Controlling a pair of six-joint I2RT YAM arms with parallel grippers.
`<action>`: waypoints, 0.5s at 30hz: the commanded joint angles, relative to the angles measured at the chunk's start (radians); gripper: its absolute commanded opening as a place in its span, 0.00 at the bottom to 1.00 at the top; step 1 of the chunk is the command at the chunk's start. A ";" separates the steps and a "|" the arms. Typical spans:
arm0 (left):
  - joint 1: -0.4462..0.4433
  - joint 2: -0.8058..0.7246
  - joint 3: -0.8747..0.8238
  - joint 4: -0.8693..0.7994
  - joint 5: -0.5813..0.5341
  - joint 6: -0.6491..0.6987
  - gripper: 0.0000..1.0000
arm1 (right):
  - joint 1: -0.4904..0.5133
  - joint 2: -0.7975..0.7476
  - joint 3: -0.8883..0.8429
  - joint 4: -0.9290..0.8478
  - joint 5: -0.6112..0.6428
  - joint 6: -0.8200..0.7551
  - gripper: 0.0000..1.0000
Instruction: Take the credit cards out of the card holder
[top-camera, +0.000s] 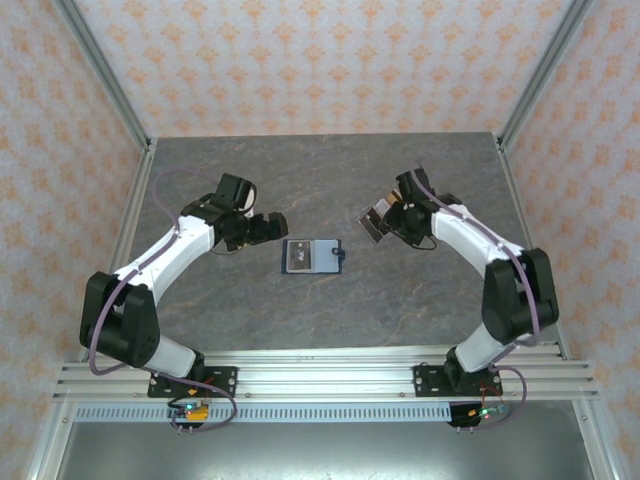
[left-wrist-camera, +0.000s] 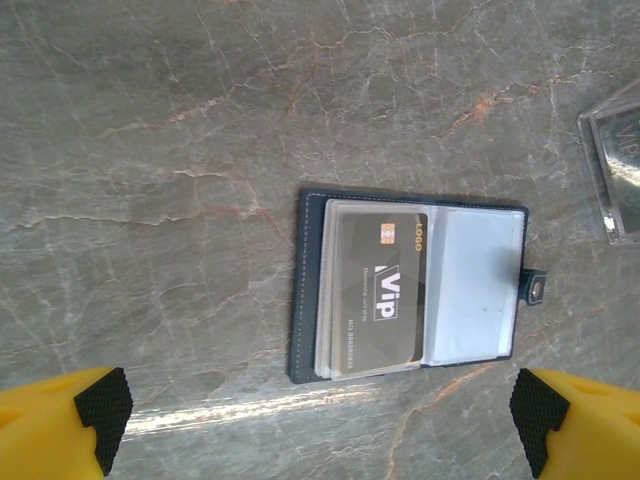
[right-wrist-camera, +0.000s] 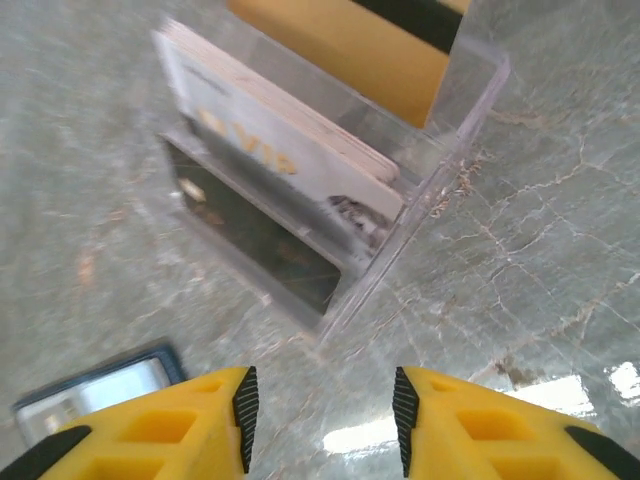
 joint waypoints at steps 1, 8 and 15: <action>-0.007 0.030 -0.012 0.051 0.036 -0.042 1.00 | 0.025 -0.069 -0.013 -0.043 0.001 -0.032 0.45; -0.052 0.104 -0.006 0.091 0.033 -0.126 1.00 | 0.230 -0.025 0.000 0.067 -0.075 0.004 0.45; -0.071 0.153 -0.022 0.142 0.026 -0.202 0.95 | 0.390 0.148 0.036 0.307 -0.240 0.102 0.41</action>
